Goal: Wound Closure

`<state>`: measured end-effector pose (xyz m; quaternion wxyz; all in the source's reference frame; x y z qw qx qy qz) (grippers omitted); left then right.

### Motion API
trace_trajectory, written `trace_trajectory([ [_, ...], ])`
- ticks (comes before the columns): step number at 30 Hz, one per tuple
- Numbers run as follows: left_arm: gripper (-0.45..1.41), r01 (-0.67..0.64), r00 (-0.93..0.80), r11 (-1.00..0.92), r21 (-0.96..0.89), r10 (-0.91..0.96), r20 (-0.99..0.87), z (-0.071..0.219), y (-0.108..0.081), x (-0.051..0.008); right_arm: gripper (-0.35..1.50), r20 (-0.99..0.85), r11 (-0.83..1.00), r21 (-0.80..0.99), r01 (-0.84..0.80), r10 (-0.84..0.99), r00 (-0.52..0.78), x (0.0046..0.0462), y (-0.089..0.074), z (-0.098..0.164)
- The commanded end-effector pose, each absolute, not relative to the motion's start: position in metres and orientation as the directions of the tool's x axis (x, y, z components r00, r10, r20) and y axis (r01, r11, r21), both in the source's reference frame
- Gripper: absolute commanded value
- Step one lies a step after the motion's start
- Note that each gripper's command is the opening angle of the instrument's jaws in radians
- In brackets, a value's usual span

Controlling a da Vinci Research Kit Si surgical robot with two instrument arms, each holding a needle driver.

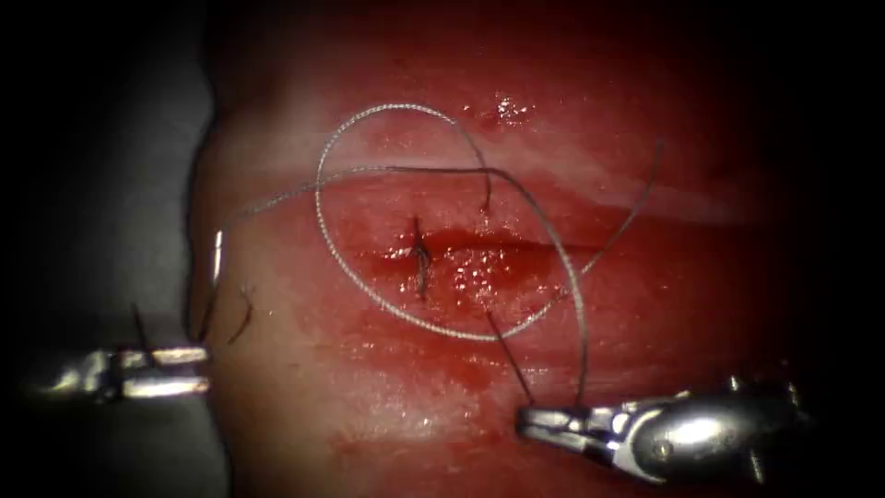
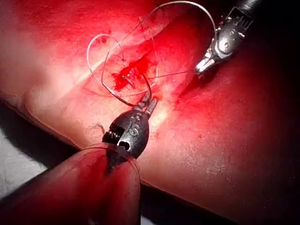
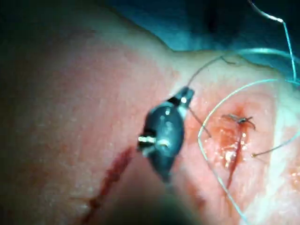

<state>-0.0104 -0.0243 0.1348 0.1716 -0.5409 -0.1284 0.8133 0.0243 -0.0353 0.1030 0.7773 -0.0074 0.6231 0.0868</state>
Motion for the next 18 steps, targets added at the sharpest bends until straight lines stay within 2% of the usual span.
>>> trace_trajectory([
  [1,-0.45,-0.139,-0.356,-0.906,-0.399,0.422,-0.834,0.135,-0.025,-0.011,-0.35,-0.973,0.987,0.102,-0.121,0.124,0.196,0.025,-0.038,0.101],
  [16,-0.45,-0.136,-0.356,-0.907,-0.398,0.42,-0.835,0.135,-0.025,-0.0108,-0.35,-0.985,0.994,0.107,0.007,0.105,0.139,0.0279,-0.046,0.088],
  [17,-0.45,-0.136,-0.355,-0.907,-0.398,0.42,-0.835,0.135,-0.025,-0.0107,0.27,-0.985,0.994,0.107,0.004,0.105,0.14,0.0278,-0.046,0.088],
  [18,-0.45,-0.135,-0.355,-0.907,-0.398,0.42,-0.835,0.135,-0.025,-0.0107,0.66,-0.981,0.991,0.135,-0.001,0.133,0.141,0.0277,-0.045,0.089],
])
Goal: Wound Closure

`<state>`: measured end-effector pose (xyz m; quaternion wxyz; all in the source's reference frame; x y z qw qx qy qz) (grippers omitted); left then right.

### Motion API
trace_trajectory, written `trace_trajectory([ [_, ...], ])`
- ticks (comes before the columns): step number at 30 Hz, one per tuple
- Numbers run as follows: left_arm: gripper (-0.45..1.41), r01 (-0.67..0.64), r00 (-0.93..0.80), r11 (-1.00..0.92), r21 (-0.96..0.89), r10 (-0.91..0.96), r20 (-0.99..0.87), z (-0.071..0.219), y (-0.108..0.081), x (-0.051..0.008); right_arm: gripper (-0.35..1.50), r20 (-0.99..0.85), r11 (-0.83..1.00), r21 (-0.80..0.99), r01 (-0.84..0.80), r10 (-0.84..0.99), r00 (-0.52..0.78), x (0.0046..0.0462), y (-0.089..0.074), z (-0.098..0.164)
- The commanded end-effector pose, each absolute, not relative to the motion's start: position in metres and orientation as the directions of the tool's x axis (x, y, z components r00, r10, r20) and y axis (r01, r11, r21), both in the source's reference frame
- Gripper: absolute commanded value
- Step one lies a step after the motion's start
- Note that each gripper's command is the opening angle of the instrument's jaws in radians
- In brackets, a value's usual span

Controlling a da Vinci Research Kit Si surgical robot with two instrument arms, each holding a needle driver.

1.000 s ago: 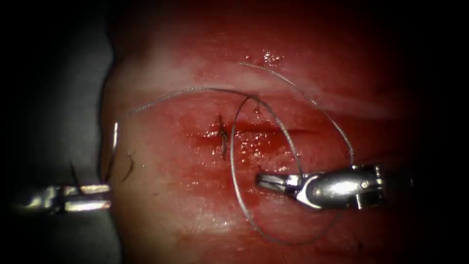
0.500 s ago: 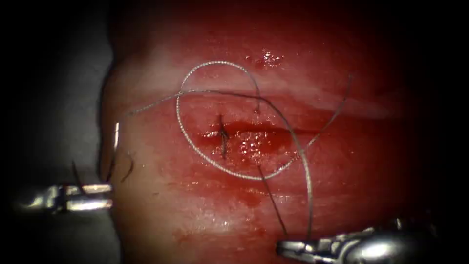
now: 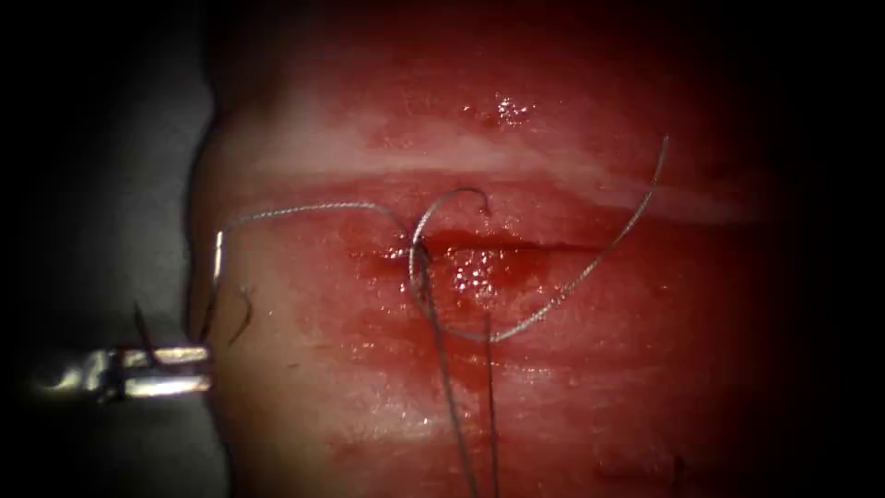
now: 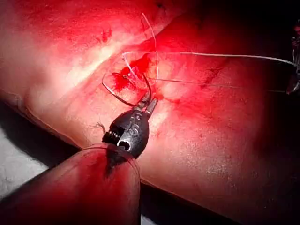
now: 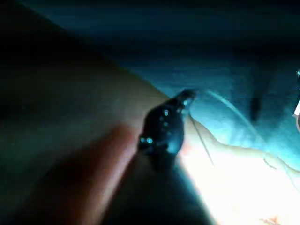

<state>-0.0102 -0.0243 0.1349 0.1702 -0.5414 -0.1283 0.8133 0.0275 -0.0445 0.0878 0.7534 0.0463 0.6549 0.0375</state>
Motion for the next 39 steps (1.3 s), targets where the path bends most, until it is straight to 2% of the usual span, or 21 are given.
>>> trace_trajectory([
  [1,-0.45,-0.134,-0.355,-0.907,-0.399,0.42,-0.835,0.135,-0.025,-0.0106,1.11,-0.977,0.988,0.153,-0.009,0.153,0.146,0.0272,-0.043,0.089],
  [3,-0.45,-0.132,-0.355,-0.907,-0.399,0.419,-0.836,0.136,-0.025,-0.0104,1.21,-0.974,0.987,0.16,-0.024,0.161,0.157,0.0258,-0.041,0.092],
  [9,-0.45,-0.124,-0.353,-0.908,-0.399,0.417,-0.838,0.136,-0.025,-0.0097,1.21,-0.97,0.986,0.161,-0.042,0.166,0.175,0.0231,-0.037,0.096],
  [14,-0.45,-0.122,-0.353,-0.909,-0.399,0.415,-0.838,0.136,-0.025,-0.0095,1.01,-0.968,0.986,0.156,-0.057,0.164,0.191,0.0223,-0.034,0.101],
  [29,-0.45,-0.122,-0.354,-0.909,-0.398,0.415,-0.838,0.136,-0.025,-0.0094,1.08,-0.953,0.996,0.018,-0.085,0.043,0.3,0.0267,-0.032,0.112],
  [31,-0.45,-0.123,-0.354,-0.909,-0.398,0.415,-0.838,0.136,-0.025,-0.0094,0.98,-0.94,0.998,-0.018,-0.055,0.001,0.341,0.0274,-0.033,0.113],
  [36,-0.45,-0.124,-0.354,-0.909,-0.398,0.415,-0.838,0.136,-0.025,-0.0096,0.96,-0.929,0.997,-0.061,-0.044,-0.04,0.369,0.0287,-0.033,0.115],
  [39,-0.45,-0.125,-0.354,-0.909,-0.397,0.415,-0.838,0.136,-0.025,-0.0096,0.88,-0.929,0.997,-0.06,-0.054,-0.036,0.368,0.0293,-0.033,0.115],
])
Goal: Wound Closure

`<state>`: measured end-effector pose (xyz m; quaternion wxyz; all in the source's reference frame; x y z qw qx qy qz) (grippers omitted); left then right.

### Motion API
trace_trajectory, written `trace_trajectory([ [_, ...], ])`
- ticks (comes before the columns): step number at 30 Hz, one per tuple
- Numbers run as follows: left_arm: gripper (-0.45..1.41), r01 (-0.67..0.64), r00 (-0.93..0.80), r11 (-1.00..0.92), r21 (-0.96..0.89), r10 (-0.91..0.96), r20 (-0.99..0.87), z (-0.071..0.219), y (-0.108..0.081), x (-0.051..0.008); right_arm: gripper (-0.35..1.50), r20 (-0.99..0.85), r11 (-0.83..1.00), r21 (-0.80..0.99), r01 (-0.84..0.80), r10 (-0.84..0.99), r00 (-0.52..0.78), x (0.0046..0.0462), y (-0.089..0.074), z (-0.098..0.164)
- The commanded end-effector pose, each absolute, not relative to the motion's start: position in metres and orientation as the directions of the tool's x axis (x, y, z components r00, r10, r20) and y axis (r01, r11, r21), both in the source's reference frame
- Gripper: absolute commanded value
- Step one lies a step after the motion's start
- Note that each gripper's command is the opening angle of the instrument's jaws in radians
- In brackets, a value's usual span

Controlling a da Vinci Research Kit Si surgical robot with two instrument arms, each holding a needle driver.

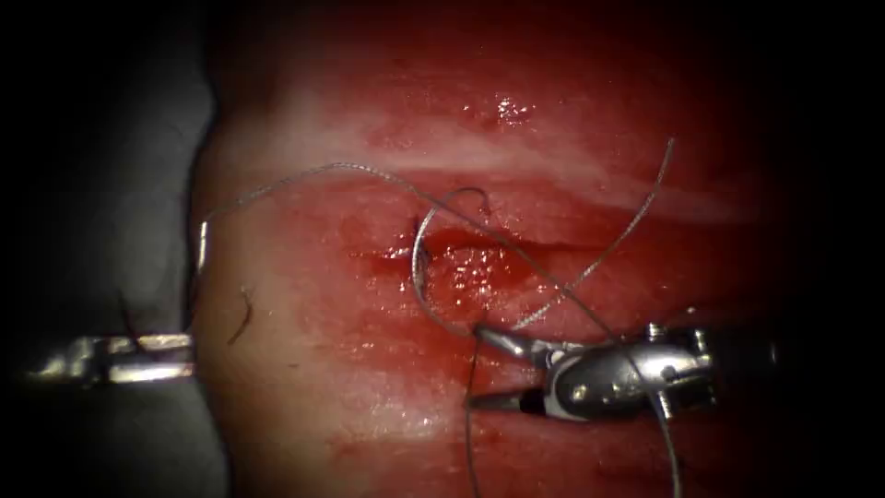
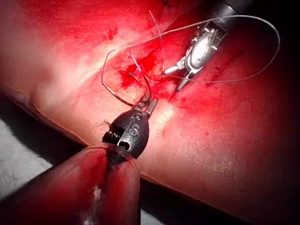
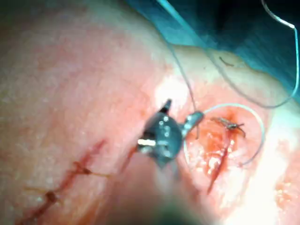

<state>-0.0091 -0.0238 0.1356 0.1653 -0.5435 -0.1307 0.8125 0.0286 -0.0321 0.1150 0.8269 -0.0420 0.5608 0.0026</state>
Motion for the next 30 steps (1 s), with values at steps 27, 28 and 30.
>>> trace_trajectory([
  [27,-0.45,-0.126,-0.355,-0.91,-0.396,0.414,-0.838,0.136,-0.025,-0.0097,-0.35,-0.973,0.999,-0.024,0.036,-0.032,0.23,0.0292,-0.043,0.097],
  [28,-0.45,-0.126,-0.355,-0.91,-0.396,0.414,-0.838,0.136,-0.025,-0.0097,-0.35,-0.974,0.999,-0.026,0.044,-0.035,0.223,0.0293,-0.043,0.095],
  [30,-0.45,-0.126,-0.355,-0.91,-0.396,0.414,-0.838,0.136,-0.025,-0.0097,-0.35,-0.977,0.998,-0.026,0.055,-0.037,0.21,0.0294,-0.044,0.093],
])
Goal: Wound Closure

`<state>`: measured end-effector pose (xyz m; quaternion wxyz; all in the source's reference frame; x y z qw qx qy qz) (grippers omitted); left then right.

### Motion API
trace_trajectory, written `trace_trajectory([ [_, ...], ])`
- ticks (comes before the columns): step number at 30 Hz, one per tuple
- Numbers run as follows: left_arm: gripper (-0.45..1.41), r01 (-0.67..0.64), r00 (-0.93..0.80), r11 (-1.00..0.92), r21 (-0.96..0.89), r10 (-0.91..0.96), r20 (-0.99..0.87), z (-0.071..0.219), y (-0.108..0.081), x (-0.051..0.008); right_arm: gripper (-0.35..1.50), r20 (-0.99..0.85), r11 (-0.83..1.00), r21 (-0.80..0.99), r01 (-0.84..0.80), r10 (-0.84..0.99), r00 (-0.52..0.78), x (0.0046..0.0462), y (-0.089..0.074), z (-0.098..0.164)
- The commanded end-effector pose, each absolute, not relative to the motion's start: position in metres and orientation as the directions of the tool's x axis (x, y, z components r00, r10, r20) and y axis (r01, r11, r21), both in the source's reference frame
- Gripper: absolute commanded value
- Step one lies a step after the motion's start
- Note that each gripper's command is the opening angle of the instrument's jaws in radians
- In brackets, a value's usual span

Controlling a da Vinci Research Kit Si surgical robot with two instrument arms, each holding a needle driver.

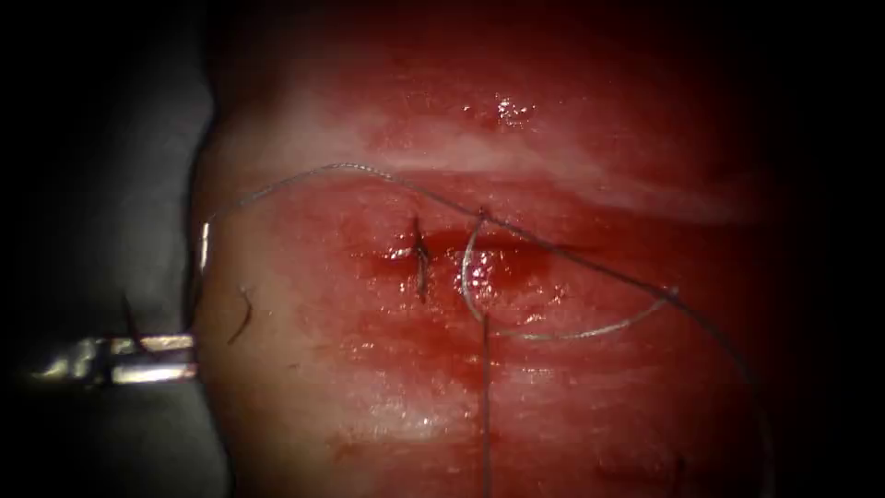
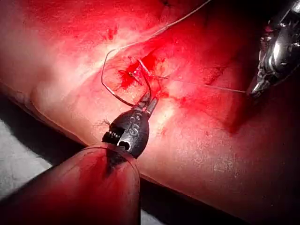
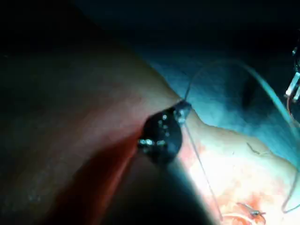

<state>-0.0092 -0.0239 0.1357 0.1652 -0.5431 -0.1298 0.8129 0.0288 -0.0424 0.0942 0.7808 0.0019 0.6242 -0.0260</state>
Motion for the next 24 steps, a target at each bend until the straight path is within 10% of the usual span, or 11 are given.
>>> trace_trajectory([
  [1,-0.45,-0.126,-0.355,-0.91,-0.396,0.414,-0.838,0.1362,-0.0249,-0.0097,-0.35,-0.978,0.998,-0.029,0.06,-0.041,0.205,0.0295,-0.0441,0.0924],
  [18,-0.45,-0.125,-0.355,-0.91,-0.396,0.414,-0.838,0.1362,-0.0249,-0.0096,-0.35,-0.988,0.992,-0.031,0.121,-0.049,0.145,0.0287,-0.0473,0.0865],
  [19,-0.45,-0.125,-0.355,-0.909,-0.396,0.414,-0.838,0.1361,-0.0249,-0.0096,-0.21,-0.988,0.993,-0.023,0.118,-0.041,0.147,0.0287,-0.0469,0.0867],
  [22,-0.45,-0.127,-0.333,-0.923,-0.364,0.385,-0.861,0.1349,-0.0244,-0.0097,0.96,-0.984,0.996,0.009,0.089,-0.007,0.179,0.0283,-0.0452,0.0889],
  [24,-0.45,-0.119,-0.29,-0.932,-0.342,0.362,-0.886,0.1333,-0.0239,-0.0097,1.0,-0.981,0.997,0.008,0.074,-0.007,0.196,0.0276,-0.0445,0.0901],
])
